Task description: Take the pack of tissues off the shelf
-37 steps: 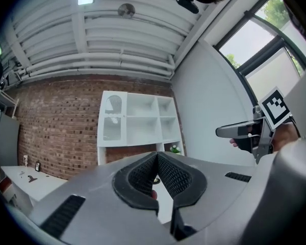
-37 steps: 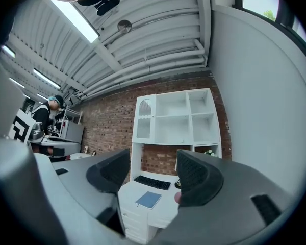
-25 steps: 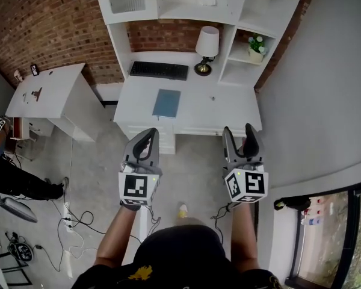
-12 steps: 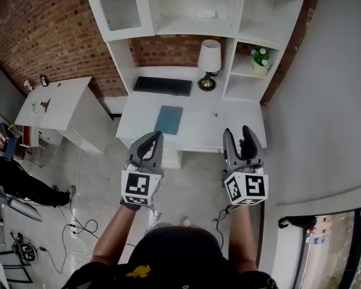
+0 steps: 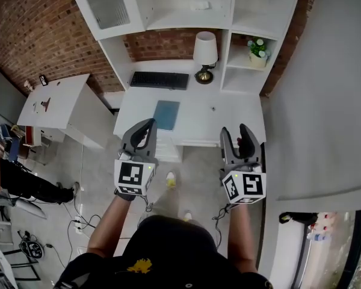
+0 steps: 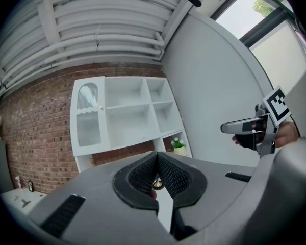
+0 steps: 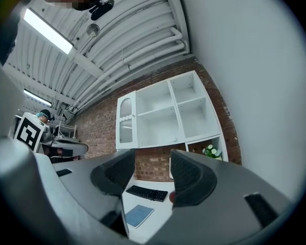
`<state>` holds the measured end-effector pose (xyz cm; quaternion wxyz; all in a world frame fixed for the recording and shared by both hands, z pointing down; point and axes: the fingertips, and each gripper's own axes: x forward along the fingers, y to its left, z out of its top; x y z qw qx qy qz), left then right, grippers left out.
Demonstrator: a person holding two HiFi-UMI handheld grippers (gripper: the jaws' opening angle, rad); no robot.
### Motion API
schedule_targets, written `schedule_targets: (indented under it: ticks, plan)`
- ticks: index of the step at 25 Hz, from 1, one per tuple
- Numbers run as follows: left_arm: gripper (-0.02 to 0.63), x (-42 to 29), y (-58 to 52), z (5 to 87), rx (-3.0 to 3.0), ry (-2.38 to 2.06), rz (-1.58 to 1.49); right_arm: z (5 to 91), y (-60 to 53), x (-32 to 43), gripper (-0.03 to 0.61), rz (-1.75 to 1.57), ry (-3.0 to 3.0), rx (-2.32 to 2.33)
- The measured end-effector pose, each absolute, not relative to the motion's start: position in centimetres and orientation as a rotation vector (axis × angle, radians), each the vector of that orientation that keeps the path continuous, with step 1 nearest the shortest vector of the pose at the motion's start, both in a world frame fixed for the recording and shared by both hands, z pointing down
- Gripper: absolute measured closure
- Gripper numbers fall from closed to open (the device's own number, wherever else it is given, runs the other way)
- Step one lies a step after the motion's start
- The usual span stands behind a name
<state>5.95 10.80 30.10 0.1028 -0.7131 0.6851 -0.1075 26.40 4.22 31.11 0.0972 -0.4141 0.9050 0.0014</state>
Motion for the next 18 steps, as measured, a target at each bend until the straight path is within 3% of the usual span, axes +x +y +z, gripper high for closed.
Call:
schedule_targets:
  ticks: [8,18]
  plan:
    - [0.595,5.6,6.6,29.2,-2.079,1.98,-0.269,30.5,1.1,25.6,0.37,0.053,2.68,-1.241]
    - [0.595,-0.8,-3.8,29.9,-2.108,1.987,-0.2,30.0,-8.1,19.4,0.37,0.133,2.708,-1.29]
